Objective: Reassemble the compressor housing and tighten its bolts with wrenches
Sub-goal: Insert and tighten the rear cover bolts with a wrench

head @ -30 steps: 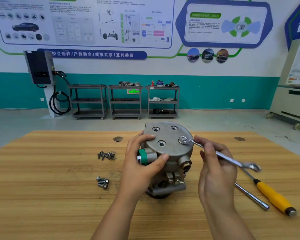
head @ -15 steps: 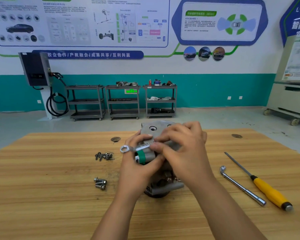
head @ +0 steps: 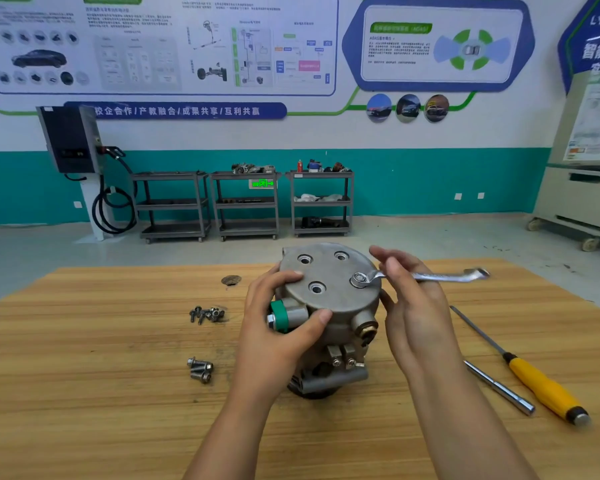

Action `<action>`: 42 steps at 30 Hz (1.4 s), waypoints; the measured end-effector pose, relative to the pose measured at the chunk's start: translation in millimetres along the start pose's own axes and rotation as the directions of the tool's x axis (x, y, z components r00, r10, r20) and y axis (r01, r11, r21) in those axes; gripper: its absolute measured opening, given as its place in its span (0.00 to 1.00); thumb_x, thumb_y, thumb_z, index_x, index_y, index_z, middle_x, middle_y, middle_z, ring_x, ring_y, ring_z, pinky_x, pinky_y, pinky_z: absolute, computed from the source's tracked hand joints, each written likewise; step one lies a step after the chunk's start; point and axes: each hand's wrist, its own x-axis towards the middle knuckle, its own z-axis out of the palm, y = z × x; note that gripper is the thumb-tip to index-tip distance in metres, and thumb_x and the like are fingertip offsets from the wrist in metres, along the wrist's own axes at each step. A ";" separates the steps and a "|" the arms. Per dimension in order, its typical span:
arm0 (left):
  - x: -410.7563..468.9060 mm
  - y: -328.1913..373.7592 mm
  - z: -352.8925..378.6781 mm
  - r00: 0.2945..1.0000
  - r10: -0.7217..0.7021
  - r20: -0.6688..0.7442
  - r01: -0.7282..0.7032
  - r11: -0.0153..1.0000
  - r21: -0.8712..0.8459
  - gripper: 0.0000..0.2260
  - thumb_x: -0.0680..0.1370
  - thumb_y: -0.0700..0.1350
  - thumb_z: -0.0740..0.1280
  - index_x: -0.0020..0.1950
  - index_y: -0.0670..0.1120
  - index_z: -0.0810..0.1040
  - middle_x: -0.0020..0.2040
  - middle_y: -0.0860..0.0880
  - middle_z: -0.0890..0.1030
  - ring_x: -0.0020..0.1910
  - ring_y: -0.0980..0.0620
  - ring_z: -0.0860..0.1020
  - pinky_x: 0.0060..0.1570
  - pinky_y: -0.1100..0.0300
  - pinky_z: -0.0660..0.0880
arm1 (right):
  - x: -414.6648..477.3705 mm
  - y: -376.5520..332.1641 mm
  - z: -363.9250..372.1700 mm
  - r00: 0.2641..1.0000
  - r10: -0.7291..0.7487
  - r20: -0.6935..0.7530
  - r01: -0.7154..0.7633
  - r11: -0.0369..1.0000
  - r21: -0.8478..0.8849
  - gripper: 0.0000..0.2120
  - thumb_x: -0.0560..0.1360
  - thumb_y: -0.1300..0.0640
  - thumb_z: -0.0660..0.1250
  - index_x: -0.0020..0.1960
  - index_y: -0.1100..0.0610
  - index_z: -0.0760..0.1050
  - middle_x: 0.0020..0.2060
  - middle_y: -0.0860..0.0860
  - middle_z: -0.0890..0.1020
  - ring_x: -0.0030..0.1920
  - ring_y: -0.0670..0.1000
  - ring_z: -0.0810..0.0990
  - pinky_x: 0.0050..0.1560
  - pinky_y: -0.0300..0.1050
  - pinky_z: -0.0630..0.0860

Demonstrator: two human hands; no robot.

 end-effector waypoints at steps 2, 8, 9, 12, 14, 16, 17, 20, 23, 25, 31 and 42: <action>0.3 -0.2 1.4 1.000 0.002 -0.005 -0.002 1.000 -0.002 0.21 0.61 0.55 0.75 0.52 0.65 0.75 0.62 0.61 0.73 0.62 0.56 0.73 0.57 0.46 0.76 | -17.7 5.4 -5.1 0.992 -0.114 0.047 0.111 0.992 0.055 0.05 0.70 0.58 0.65 0.41 0.50 0.78 0.44 0.49 0.84 0.50 0.46 0.81 0.53 0.41 0.73; 0.0 0.2 2.1 1.000 0.027 -0.013 -0.027 0.999 -0.041 0.21 0.60 0.57 0.74 0.52 0.63 0.76 0.63 0.53 0.74 0.63 0.50 0.74 0.59 0.45 0.75 | -54.4 19.8 -17.5 0.866 -0.373 0.333 0.498 0.697 -0.516 0.18 0.72 0.50 0.68 0.61 0.41 0.74 0.61 0.38 0.77 0.65 0.44 0.70 0.62 0.34 0.67; -0.2 0.3 2.0 1.000 0.029 -0.012 -0.029 0.999 -0.042 0.21 0.60 0.57 0.74 0.52 0.64 0.76 0.63 0.51 0.75 0.62 0.49 0.75 0.58 0.45 0.75 | -54.2 19.3 -16.9 0.847 -0.385 0.367 0.532 0.633 -0.562 0.19 0.73 0.49 0.67 0.63 0.41 0.73 0.62 0.38 0.76 0.64 0.44 0.68 0.63 0.33 0.65; -0.5 1.5 1.5 1.000 0.030 -0.001 -0.030 0.998 -0.063 0.21 0.60 0.55 0.75 0.51 0.64 0.75 0.62 0.48 0.75 0.60 0.46 0.77 0.58 0.44 0.75 | -46.8 11.0 -8.4 0.818 -0.432 0.380 0.574 0.564 -0.594 0.16 0.71 0.50 0.68 0.59 0.45 0.77 0.56 0.39 0.79 0.58 0.45 0.69 0.60 0.33 0.64; -0.5 2.3 -0.1 0.998 0.060 0.002 -0.060 0.997 -0.055 0.21 0.61 0.53 0.76 0.51 0.64 0.75 0.62 0.48 0.75 0.60 0.48 0.76 0.58 0.44 0.75 | -39.0 4.5 2.5 0.809 -0.447 0.381 0.583 0.536 -0.611 0.12 0.69 0.52 0.69 0.53 0.46 0.80 0.49 0.39 0.78 0.54 0.44 0.68 0.57 0.33 0.65; -0.2 1.5 0.2 0.999 0.054 0.009 -0.053 0.997 -0.048 0.21 0.61 0.54 0.75 0.51 0.63 0.75 0.60 0.46 0.76 0.59 0.48 0.76 0.58 0.43 0.74 | -29.6 -0.9 15.7 0.812 -0.430 0.395 0.574 0.464 -0.675 0.10 0.66 0.49 0.71 0.46 0.48 0.83 0.42 0.39 0.74 0.50 0.43 0.66 0.53 0.37 0.65; 0.2 1.4 0.9 0.999 0.036 0.008 -0.035 0.997 -0.064 0.21 0.60 0.55 0.74 0.52 0.62 0.75 0.60 0.46 0.76 0.59 0.47 0.77 0.58 0.43 0.74 | -24.2 -2.8 22.6 0.817 -0.413 0.403 0.561 0.405 -0.722 0.10 0.64 0.46 0.72 0.43 0.49 0.83 0.39 0.40 0.72 0.48 0.43 0.65 0.50 0.40 0.63; 0.9 1.6 2.7 0.999 0.046 -0.007 -0.046 0.998 -0.031 0.21 0.60 0.56 0.73 0.52 0.63 0.75 0.59 0.51 0.76 0.59 0.51 0.76 0.60 0.46 0.74 | -4.8 -7.1 39.1 0.865 -0.338 0.372 0.473 0.298 -0.829 0.11 0.65 0.41 0.72 0.36 0.47 0.77 0.36 0.41 0.70 0.46 0.44 0.63 0.45 0.44 0.59; 0.3 0.1 2.2 0.998 0.059 -0.008 -0.059 0.998 0.010 0.20 0.61 0.57 0.73 0.52 0.64 0.75 0.62 0.54 0.73 0.61 0.54 0.73 0.60 0.46 0.74 | 17.8 -10.0 39.8 0.967 -0.182 0.179 0.244 0.459 -0.854 0.10 0.68 0.45 0.71 0.34 0.48 0.73 0.33 0.44 0.74 0.49 0.53 0.73 0.51 0.55 0.71; 0.3 -2.3 0.8 0.999 0.047 -0.008 -0.047 0.999 -0.001 0.21 0.61 0.57 0.73 0.52 0.63 0.75 0.62 0.56 0.72 0.62 0.55 0.73 0.60 0.47 0.74 | 29.5 -9.5 31.8 0.994 -0.100 0.034 0.082 0.533 -0.842 0.05 0.70 0.50 0.69 0.39 0.50 0.75 0.36 0.47 0.77 0.50 0.57 0.76 0.53 0.58 0.73; 0.7 -3.4 1.2 0.999 0.035 -0.004 -0.035 0.999 0.023 0.21 0.61 0.55 0.75 0.52 0.64 0.75 0.62 0.61 0.72 0.63 0.58 0.72 0.59 0.52 0.76 | 22.2 -6.7 -3.8 0.985 0.168 -0.045 -0.170 0.984 -0.048 0.09 0.73 0.65 0.64 0.47 0.52 0.75 0.43 0.48 0.81 0.48 0.48 0.76 0.51 0.46 0.67; -3.4 2.0 10.6 0.999 0.044 -0.033 -0.044 0.999 -0.016 0.20 0.62 0.56 0.76 0.52 0.64 0.74 0.63 0.53 0.73 0.62 0.52 0.74 0.60 0.49 0.75 | -67.8 20.7 -13.2 0.872 -0.416 0.257 0.488 0.772 -0.406 0.12 0.75 0.56 0.66 0.56 0.43 0.78 0.60 0.43 0.78 0.64 0.45 0.73 0.61 0.40 0.71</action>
